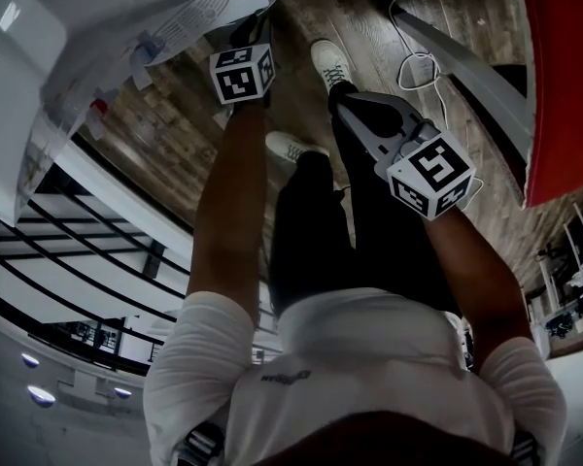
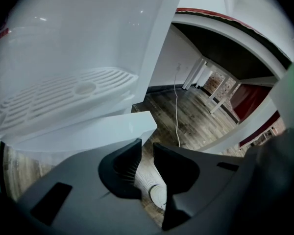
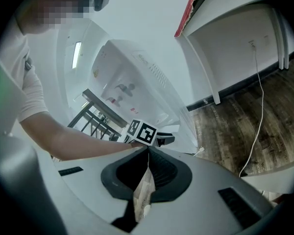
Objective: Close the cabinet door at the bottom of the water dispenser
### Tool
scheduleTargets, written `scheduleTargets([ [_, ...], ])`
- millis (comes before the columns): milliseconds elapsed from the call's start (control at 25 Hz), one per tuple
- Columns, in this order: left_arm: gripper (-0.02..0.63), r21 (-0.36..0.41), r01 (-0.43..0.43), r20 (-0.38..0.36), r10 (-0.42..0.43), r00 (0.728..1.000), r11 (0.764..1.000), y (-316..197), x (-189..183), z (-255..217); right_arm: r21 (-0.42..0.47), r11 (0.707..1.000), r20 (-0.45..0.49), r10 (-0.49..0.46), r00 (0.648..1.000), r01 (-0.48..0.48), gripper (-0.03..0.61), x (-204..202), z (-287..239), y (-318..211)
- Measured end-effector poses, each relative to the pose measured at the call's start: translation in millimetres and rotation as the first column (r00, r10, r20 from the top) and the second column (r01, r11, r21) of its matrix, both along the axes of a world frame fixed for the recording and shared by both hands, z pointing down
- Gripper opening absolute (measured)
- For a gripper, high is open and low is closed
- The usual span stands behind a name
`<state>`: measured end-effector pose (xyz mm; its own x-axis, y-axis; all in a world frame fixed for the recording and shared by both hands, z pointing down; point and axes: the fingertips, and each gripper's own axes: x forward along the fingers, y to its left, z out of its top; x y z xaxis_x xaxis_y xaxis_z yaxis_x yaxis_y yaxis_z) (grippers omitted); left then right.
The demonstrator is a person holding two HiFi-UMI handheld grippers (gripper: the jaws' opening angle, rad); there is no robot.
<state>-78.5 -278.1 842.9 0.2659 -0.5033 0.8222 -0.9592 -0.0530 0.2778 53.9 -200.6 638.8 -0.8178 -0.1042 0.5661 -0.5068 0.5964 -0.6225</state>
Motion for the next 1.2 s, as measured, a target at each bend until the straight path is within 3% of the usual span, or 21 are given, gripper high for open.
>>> scheduleTargets([
  [600, 0.055, 0.012, -0.015, 0.039, 0.015, 0.999, 1.0, -31.1, -5.9, 2.8, -0.007, 1.0, 0.025, -0.012, 1.0, 0.012, 0.021, -8.8, -1.6, -13.5],
  [1200, 0.052, 0.023, 0.056, 0.001, -0.056, 0.998, 0.998, -44.2, -10.1, 10.3, 0.019, 0.999, 0.026, -0.031, 0.999, 0.03, 0.021, -19.9, -6.6, -20.7],
])
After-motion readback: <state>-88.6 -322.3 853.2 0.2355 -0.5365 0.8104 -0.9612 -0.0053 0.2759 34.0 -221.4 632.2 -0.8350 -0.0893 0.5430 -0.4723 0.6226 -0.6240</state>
